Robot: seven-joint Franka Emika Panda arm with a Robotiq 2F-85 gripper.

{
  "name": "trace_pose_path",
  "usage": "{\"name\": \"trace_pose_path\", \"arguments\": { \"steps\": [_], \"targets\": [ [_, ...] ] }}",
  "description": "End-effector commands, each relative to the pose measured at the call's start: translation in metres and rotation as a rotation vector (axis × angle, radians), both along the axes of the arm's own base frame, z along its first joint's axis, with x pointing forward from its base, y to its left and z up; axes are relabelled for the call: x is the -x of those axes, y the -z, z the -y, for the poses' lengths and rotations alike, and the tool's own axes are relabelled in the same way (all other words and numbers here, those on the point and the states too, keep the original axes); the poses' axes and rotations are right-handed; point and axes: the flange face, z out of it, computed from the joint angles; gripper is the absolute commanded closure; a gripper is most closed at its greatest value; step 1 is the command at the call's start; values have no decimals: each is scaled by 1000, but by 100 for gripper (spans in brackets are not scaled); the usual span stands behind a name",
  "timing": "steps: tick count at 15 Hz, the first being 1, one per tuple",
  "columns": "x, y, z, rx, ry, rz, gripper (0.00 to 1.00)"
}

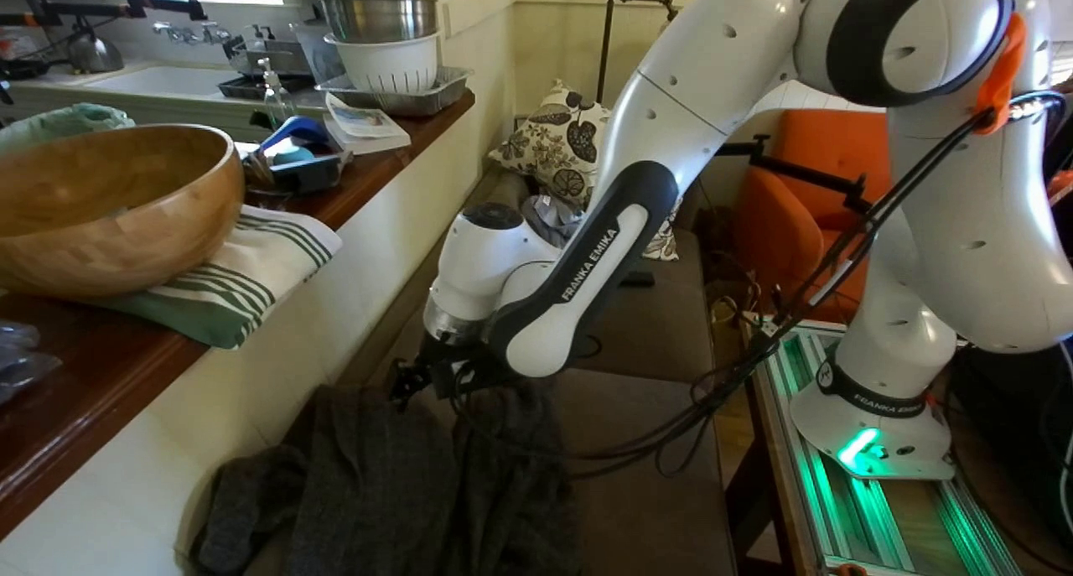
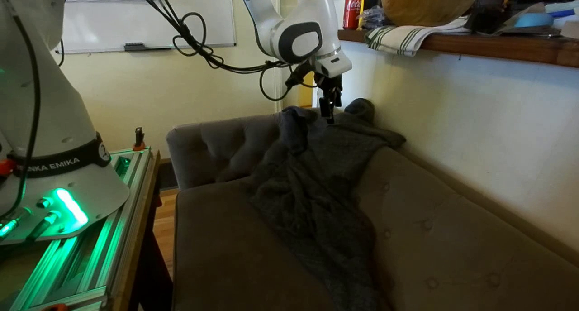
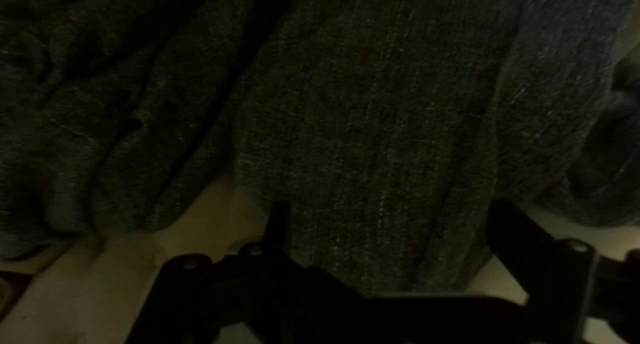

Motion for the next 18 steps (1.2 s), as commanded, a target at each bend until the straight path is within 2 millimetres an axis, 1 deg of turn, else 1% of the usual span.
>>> {"name": "trace_pose_path", "arguments": {
  "steps": [1,3,6,9,13,14,15,16,18],
  "targets": [
    [-46,15,-34,-46,-155,48,0],
    [-66,22,-47,-70,-236,57,0],
    [-88,38,-52,-106,-307,30,0],
    [-102,60,-51,-115,-349,-26,0],
    [-114,86,-49,-123,-362,-82,0],
    [-118,91,-47,-123,-360,-92,8],
    [-122,94,-46,-125,-357,-99,28],
    [-127,97,-44,-126,-353,-103,34],
    [-136,95,-42,-117,-350,-97,50]
  ]
}}
